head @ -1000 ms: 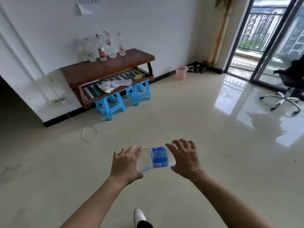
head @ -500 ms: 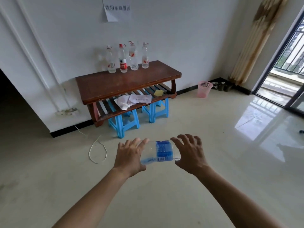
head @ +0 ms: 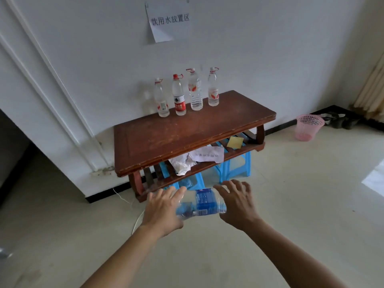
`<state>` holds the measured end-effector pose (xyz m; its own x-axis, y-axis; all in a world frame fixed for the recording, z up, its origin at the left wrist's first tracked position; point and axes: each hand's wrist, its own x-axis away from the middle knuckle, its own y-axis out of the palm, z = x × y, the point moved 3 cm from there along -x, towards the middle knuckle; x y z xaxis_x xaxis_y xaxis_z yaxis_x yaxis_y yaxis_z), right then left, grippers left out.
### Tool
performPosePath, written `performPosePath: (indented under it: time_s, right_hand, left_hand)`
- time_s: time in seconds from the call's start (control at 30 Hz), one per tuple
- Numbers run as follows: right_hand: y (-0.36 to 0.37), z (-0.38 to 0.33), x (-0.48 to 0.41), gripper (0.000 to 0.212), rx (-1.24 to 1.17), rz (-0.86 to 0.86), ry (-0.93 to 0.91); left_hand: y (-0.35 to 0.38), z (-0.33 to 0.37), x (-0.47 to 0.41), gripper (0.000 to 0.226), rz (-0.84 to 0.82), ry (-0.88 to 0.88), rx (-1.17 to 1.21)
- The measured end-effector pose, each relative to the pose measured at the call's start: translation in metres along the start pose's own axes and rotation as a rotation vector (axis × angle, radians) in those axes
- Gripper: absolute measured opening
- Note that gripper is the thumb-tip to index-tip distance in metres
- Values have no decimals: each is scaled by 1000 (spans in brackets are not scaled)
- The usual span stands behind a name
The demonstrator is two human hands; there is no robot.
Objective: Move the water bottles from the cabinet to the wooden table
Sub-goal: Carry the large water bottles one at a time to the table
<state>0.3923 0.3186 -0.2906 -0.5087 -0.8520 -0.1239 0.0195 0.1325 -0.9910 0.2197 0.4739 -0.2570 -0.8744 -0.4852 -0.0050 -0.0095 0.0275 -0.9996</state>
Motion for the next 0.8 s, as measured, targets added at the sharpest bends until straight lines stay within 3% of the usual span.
performPosePath:
  time_s: [0.4, 0.6, 0.8]
  right_hand:
    - [28, -68, -302, 83, 52, -14, -231]
    - [48, -101, -442, 81, 69, 1, -216]
    - [40, -105, -546, 80, 29, 102, -84]
  left_hand:
    - [13, -192, -175, 89, 77, -237, 32]
    - [32, -298, -288, 92, 77, -194, 104]
    - [16, -369, -397, 95, 170, -78, 83]
